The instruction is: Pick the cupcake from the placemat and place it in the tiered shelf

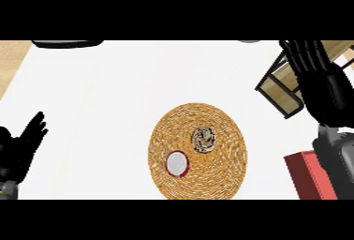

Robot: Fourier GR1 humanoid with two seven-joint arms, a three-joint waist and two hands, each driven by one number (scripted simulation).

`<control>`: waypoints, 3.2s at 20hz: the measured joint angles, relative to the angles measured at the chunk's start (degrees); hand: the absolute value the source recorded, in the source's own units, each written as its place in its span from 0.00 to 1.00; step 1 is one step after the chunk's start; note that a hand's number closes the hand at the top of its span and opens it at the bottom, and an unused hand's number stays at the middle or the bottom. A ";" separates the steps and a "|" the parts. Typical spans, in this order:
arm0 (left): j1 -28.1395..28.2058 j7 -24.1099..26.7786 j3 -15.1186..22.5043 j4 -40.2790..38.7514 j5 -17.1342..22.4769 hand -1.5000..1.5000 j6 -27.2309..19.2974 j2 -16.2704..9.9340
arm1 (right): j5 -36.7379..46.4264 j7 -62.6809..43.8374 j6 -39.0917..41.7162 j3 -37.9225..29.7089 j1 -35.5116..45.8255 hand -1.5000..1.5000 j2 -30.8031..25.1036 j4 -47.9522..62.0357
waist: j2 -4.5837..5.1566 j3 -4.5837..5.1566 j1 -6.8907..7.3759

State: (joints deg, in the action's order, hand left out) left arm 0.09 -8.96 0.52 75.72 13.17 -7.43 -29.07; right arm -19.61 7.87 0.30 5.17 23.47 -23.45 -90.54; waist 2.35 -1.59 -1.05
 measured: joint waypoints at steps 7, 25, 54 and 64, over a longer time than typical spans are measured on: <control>-7.43 3.17 1.15 7.11 -1.02 0.50 -3.45 4.36 | 2.25 -3.40 7.17 11.59 3.65 0.00 4.11 5.31 | -1.60 1.37 3.42; -5.38 2.34 4.03 18.01 -4.05 0.50 -9.22 10.56 | 1.70 -7.68 37.89 17.06 18.11 0.00 -3.25 13.34 | -2.67 1.60 1.59; -4.11 1.85 2.14 19.47 -6.59 0.50 -7.21 13.36 | 53.76 -27.62 31.50 37.25 14.11 0.00 1.36 -1.05 | -2.36 1.60 1.29; -4.05 1.31 0.33 19.82 -8.30 0.50 -5.30 14.76 | 64.56 -18.29 29.97 33.78 10.26 0.00 6.06 7.38 | -2.35 1.60 1.30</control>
State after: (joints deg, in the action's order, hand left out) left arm -3.95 -7.65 0.85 95.54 4.86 -12.73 -14.30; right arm 44.95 -10.43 30.27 38.95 33.73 -17.39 -83.17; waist 0.01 0.00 0.25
